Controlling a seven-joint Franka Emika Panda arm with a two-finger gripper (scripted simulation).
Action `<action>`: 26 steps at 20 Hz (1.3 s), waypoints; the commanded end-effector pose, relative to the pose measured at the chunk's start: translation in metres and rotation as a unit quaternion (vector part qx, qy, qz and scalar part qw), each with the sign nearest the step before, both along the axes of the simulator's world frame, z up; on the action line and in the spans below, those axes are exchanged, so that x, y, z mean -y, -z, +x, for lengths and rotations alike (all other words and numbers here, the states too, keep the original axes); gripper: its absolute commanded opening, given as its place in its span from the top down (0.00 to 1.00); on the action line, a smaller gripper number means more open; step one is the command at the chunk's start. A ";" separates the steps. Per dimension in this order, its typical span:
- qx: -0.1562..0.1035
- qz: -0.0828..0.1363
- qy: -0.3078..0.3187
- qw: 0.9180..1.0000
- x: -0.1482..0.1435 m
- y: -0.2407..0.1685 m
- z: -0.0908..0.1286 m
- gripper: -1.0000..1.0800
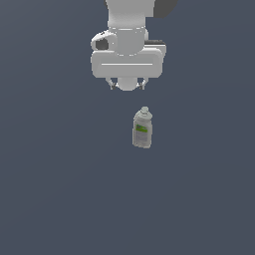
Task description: Pick up the object and move it to a goal position.
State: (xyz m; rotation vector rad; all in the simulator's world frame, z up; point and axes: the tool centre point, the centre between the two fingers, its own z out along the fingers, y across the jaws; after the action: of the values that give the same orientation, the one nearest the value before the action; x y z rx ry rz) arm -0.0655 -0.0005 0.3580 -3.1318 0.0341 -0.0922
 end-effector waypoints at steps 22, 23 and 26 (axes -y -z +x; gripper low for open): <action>-0.021 -0.013 -0.044 0.999 0.005 0.021 -0.005 0.04; -0.021 -0.013 -0.052 0.998 0.004 0.022 -0.005 0.04; -0.022 -0.014 -0.079 0.997 0.000 0.024 -0.005 0.04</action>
State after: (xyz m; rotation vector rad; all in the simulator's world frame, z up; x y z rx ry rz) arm -0.0704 -0.0027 0.3349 -3.1522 -0.1730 -0.0246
